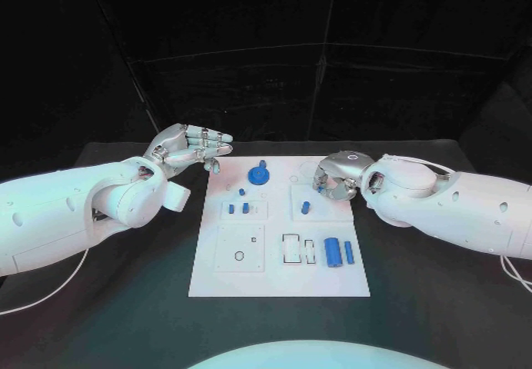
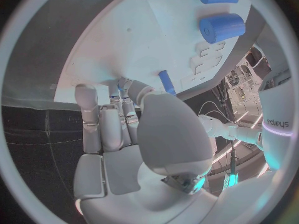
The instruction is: Assemble the parts on the task board
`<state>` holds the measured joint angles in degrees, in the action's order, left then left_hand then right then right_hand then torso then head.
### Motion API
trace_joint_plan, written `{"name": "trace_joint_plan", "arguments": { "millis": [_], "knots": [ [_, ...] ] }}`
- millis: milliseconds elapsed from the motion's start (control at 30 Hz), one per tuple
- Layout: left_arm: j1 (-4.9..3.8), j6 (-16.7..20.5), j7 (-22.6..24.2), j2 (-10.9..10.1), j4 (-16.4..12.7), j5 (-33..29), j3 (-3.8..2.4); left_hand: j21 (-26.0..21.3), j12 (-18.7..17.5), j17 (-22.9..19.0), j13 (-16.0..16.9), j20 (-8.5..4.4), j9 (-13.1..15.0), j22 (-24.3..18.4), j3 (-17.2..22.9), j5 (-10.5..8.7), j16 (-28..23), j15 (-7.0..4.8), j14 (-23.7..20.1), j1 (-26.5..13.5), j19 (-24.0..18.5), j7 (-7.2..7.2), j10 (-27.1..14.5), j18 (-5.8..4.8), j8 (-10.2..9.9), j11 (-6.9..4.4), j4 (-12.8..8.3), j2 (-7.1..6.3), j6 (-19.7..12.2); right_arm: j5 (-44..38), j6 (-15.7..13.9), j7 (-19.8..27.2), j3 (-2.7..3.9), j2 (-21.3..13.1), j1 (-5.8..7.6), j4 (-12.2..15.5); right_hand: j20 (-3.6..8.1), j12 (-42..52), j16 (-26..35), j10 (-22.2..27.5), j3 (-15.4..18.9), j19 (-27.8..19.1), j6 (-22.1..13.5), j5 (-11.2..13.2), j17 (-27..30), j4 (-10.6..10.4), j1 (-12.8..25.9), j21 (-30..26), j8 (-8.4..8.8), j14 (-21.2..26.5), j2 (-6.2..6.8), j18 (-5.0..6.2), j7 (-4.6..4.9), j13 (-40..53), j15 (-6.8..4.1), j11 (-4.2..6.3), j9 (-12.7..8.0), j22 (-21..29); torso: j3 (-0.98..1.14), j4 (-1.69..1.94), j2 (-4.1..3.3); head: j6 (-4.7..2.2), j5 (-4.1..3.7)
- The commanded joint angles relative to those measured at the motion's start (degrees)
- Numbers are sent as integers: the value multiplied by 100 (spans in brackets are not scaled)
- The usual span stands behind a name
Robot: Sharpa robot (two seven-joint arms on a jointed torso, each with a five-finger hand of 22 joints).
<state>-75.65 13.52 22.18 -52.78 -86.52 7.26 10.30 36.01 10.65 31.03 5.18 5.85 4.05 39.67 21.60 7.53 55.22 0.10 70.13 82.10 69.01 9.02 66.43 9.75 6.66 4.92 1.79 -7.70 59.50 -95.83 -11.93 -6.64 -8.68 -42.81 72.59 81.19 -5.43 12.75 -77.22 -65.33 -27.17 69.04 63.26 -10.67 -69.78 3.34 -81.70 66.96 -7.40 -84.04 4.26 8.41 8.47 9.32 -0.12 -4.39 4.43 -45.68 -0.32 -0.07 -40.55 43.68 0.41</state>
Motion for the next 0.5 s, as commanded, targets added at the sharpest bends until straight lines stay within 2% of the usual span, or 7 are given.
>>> {"name": "trace_joint_plan", "arguments": {
  "millis": [33, 200, 400, 500],
  "knots": [
    [-7, -75, 61, 2, -6, -41, -4, -20, 16, -5, 7, 7, -3, -7, 11, 3, -28, 15, -41, 17, -48, 17, -37, 72, 25, 20, -29, 51, 38, -51, -197, -63, -17, -21, -16, 34, 1, -23, 19, -41, -47, 40, 38, 27, 9, 7, -17, 37, -35, -227, -74, -57, 2, -6, -37, 4, 8, -52, 2, -4, 1, -6, -7],
    [-7, -81, 57, 3, 0, -41, -4, -22, 17, -6, 6, 7, -4, -8, 10, 3, -29, 16, -44, 19, -50, 19, -41, 72, 24, 21, -31, 50, 37, -56, -478, -34, -16, -69, -17, 121, 4, -29, 4, -51, -65, 48, 45, 29, -9, 26, -16, 58, -30, -231, -66, -60, 3, -13, -39, 5, 7, -78, 1, -2, 0, -12, -9],
    [-7, -83, 53, 4, 14, -41, -4, -26, 18, -9, 5, 7, -5, -10, 9, 2, -32, 17, -49, 21, -53, 24, -49, 72, 23, 25, -35, 50, 33, -14, -676, -17, -14, -149, -15, 230, 2, -46, -13, -72, -68, 55, 63, 68, -25, 25, 48, 92, -21, -236, -34, -66, 3, -29, -36, 6, 8, -114, -4, -4, 4, -25, -12],
    [-7, -87, 51, 3, 18, -41, -4, -26, 18, -9, 5, 7, -5, -10, 9, 2, -32, 17, -49, 21, -53, 24, -49, 72, 23, 25, -35, 50, 33, 10, -741, -13, -13, -197, -15, 281, 1, -52, -15, -79, -66, 52, 70, 87, -25, 20, 72, 97, -19, -236, -26, -66, 1, -34, -36, 6, 8, -117, -1, -2, 1, -25, -9]
  ]
}}
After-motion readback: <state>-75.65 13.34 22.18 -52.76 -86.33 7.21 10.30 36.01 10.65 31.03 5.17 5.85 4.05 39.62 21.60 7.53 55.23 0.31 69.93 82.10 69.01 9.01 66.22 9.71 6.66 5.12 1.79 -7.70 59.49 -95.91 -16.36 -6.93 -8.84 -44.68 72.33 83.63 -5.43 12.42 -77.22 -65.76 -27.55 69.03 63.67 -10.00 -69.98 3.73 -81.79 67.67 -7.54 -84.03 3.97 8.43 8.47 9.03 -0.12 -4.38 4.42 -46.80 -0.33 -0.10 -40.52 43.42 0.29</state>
